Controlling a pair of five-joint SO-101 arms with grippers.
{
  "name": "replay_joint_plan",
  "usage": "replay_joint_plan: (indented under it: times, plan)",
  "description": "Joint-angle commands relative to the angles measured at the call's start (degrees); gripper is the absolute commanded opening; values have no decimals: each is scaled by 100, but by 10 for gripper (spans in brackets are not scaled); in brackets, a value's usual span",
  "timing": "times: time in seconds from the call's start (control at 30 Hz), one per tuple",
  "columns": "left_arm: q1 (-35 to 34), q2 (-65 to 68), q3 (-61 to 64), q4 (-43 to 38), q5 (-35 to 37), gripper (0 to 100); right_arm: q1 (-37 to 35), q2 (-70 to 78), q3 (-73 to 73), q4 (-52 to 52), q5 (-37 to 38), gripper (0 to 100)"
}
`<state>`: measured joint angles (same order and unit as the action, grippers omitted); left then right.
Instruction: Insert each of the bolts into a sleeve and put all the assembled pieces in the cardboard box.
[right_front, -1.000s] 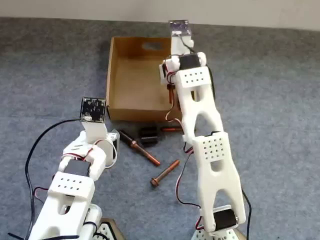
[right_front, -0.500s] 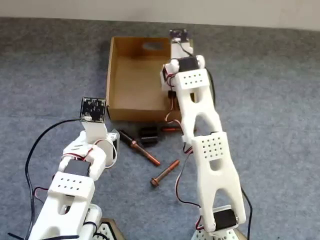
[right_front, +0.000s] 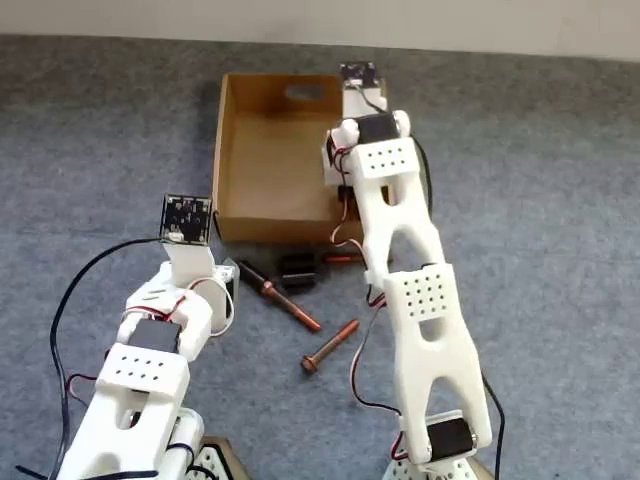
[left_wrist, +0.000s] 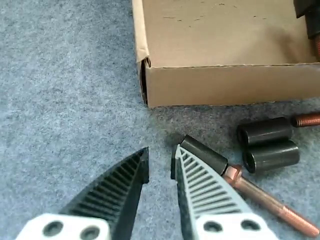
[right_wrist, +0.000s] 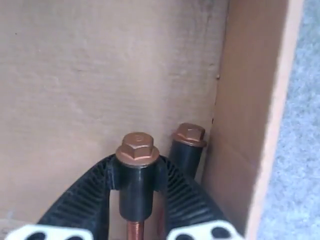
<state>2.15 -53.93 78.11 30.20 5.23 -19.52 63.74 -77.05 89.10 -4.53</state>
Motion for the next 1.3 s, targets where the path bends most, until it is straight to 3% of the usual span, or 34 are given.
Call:
replay_joint_plan:
  times: [0.0, 1.27]
  plan:
    - [75, -136, -22, -114, 18, 101, 57, -101, -242, 119, -70, 7]
    - [75, -136, -22, -105, 18, 101, -75, 268, 13, 110, -70, 7]
